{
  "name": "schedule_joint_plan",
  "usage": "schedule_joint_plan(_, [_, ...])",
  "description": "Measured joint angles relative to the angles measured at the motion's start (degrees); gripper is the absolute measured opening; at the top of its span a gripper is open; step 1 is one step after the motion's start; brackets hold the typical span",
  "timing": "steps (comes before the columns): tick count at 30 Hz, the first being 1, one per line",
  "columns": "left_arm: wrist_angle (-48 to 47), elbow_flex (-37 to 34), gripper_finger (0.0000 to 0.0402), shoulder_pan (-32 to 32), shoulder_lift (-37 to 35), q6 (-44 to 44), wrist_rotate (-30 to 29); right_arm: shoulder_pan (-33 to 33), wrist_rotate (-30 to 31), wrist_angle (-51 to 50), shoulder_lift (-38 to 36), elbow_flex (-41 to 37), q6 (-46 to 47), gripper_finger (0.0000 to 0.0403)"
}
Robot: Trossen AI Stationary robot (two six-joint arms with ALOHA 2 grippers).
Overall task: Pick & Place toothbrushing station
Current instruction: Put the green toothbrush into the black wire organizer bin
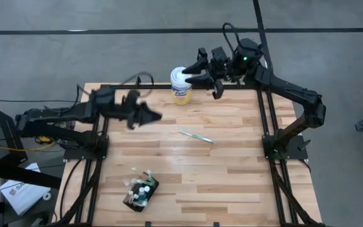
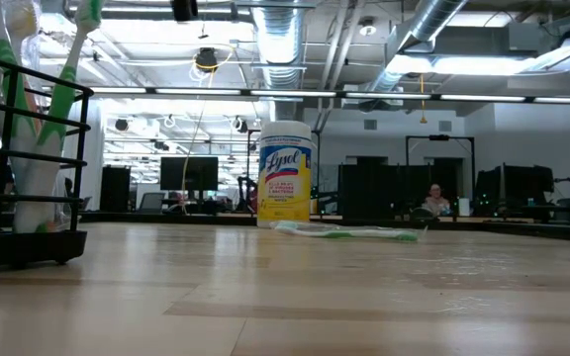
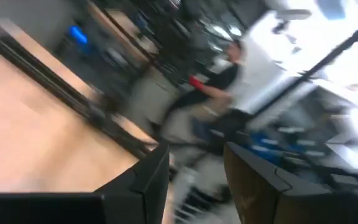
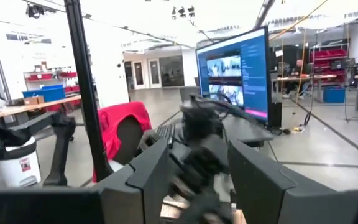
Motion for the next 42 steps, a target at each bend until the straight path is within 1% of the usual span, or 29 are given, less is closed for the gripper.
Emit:
schedule_joint_plan(3, [-0.26, 0.08, 0.0149, 8.24, 2.83, 7.70, 0.00, -0.72, -0.03, -0.22, 0.02, 1.15, 1.03, 0.0159])
schedule_joint_plan(5, [-1.42, 0.07, 0.0154, 12.93, 6.47, 11.60, 0.11, -1.11, -0.05, -0.61, 0.02, 1.95, 1.64, 0.0159])
schedule_joint_plan(7, [-1.52, 0.04, 0.0159, 16.42, 11.03, 16.78, 1.36, -1.61, -0.07, -0.78, 0.00, 2.48, 2.20, 0.0159])
schedule_joint_plan(9, [-1.59, 0.05, 0.0165, 18.78, 16.05, 23.35, 4.02, -1.97, -0.07, -2.11, 0.00, 2.83, 2.33, 0.0159])
schedule_joint_plan(12, [-5.10, 0.86, 0.0170, 19.52, 23.13, 36.31, 7.42, -2.59, -0.14, -4.93, 0.02, 3.42, 2.35, 0.0159])
schedule_joint_plan(13, [-7.09, 1.55, 0.0170, 19.33, 25.10, 41.39, 7.68, -2.81, -0.33, -5.71, 0.00, 3.50, 2.36, 0.0159])
schedule_joint_plan(15, [-12.78, 3.41, 0.0170, 18.69, 28.49, 51.54, 7.55, -3.30, -1.53, -7.42, 0.00, 3.51, 2.34, 0.0159])
schedule_joint_plan(17, [-17.66, 4.94, 0.0170, 17.71, 31.76, 60.52, 6.17, -3.64, -2.33, -9.33, 0.02, 3.51, 2.34, 0.0159])
schedule_joint_plan(18, [-19.27, 5.35, 0.0171, 17.20, 33.09, 64.18, 5.46, -3.78, -2.72, -10.07, 0.02, 3.51, 2.35, 0.0159])
schedule_joint_plan(20, [-19.53, 6.34, 0.0171, 16.10, 34.91, 69.20, 4.34, -4.04, -2.84, -11.57, 0.02, 3.51, 2.15, 0.0159])
schedule_joint_plan(25, [-19.79, 8.36, 0.0171, 15.10, 38.30, 76.42, 1.07, -4.03, -2.87, -14.40, 0.02, 3.51, 0.79, 0.0159])
schedule_joint_plan(28, [-20.07, 10.07, 0.0173, 15.12, 40.08, 76.86, 0.72, -4.03, -2.87, -14.62, 0.02, 3.50, 0.79, 0.0159])
schedule_joint_plan(32, [-22.92, 10.82, 0.0173, 15.14, 43.11, 78.72, 0.67, -4.03, -2.87, -14.69, 0.02, 3.51, 0.79, 0.0159])
schedule_joint_plan(37, [-22.58, 11.86, 0.0173, 14.54, 46.36, 79.96, 1.00, -4.01, -2.85, -14.73, 0.02, 3.50, 0.65, 0.0159])
schedule_joint_plan(42, [-22.14, 13.67, 0.0173, 12.49, 48.53, 82.20, 1.22, -4.01, -2.85, -14.73, 0.02, 3.49, 0.63, 0.0159])
